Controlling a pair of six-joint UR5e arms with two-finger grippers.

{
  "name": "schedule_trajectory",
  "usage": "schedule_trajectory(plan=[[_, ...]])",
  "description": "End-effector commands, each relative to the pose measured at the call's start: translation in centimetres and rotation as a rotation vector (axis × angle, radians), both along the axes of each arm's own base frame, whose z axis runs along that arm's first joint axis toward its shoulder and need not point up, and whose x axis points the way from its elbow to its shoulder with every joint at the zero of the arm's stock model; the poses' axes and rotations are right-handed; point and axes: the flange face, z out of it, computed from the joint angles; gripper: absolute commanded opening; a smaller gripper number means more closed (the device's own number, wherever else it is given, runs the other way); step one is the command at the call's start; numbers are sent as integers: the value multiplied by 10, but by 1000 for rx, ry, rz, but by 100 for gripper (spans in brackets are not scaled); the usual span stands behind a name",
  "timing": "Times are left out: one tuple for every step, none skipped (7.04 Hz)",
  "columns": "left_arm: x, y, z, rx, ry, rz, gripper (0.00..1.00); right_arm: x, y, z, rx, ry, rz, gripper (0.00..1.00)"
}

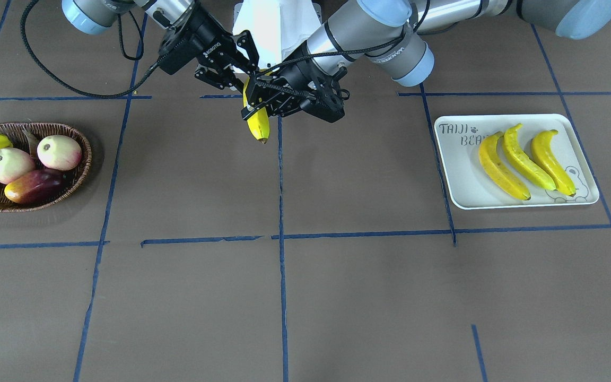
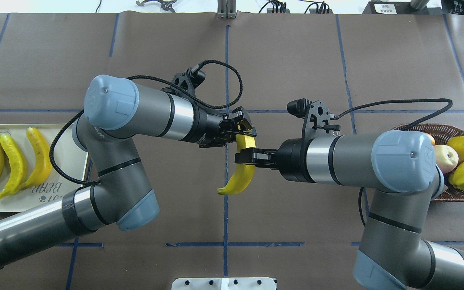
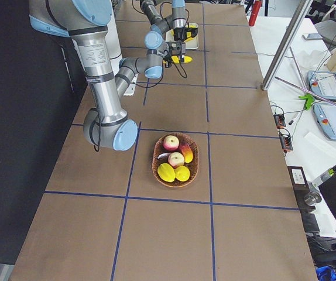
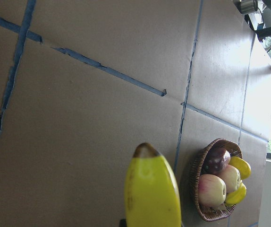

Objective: Transfer all bananas from basket to plate

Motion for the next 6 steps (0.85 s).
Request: schedule_trajectory(plan=[[-3,-3,1,-1,0,-7,0,7,0,-6,6,-14,9,100],[-7,-10,4,-6,-8,-19,0,9,0,-8,7,-18,9,100],[-19,-29,9,-15,-25,-54,0,17,3,-7,8,-20,8,100],[-31,-45,30,-31,-64,-83,0,27,7,-1,3,-9,3,100],[-54,-68,68,-73,-145,-93,0,45,14,16,-7,14,2,100],[-97,-94,119,-114,-249,-73,0,72,-2,41,-33,58,21,100]])
